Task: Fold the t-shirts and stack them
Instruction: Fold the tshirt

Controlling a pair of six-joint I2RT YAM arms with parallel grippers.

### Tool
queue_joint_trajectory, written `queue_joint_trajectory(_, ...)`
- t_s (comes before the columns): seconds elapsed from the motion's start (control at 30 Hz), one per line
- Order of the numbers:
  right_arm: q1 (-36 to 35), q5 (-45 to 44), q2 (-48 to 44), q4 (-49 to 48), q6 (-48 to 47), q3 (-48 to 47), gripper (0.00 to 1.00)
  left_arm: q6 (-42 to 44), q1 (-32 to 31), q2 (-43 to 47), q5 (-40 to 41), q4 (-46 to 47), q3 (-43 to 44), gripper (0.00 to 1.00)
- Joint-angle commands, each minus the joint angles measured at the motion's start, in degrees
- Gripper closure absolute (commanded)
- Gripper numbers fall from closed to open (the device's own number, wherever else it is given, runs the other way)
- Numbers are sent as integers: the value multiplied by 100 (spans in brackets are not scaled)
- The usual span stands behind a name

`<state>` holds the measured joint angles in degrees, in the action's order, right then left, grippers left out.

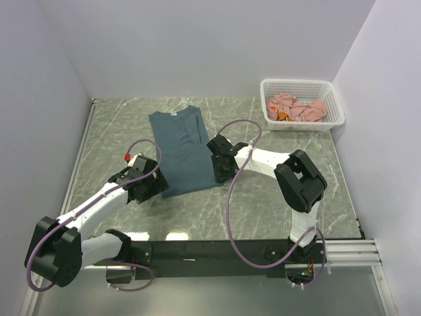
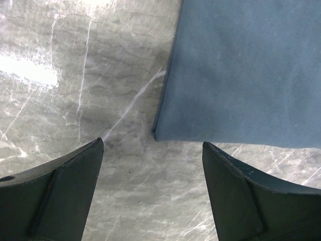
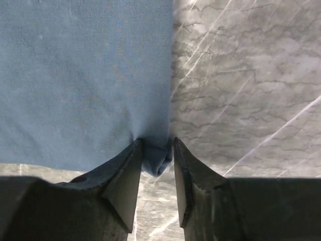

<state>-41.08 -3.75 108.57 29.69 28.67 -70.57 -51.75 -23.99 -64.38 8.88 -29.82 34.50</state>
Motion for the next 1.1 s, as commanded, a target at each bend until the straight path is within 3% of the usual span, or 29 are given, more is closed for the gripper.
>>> queue_joint_trajectory(0.0,-119,190,498,582,157,289,62,-37,-36,-39,87,-6,180,15)
queue_joint_trajectory(0.1,-111,322,551,599,148,394,70,-46,-36,-118,70,-50,189,15)
queue_joint_trajectory(0.23,-119,498,419,353,122,658,95,-90,-45,-268,-36,-50,171,15)
queue_joint_trajectory(0.3,-111,515,384,309,104,746,100,-99,-62,-321,-88,-50,188,15)
queue_joint_trajectory(0.53,-111,507,234,248,16,799,100,-55,-123,-733,-98,-94,425,17)
queue_joint_trajectory(0.77,-111,533,173,239,-19,860,100,-81,-168,-980,-10,-94,619,45)
queue_joint_trajectory(1.07,-111,542,94,177,-28,983,100,-72,-247,-1516,87,-32,646,54)
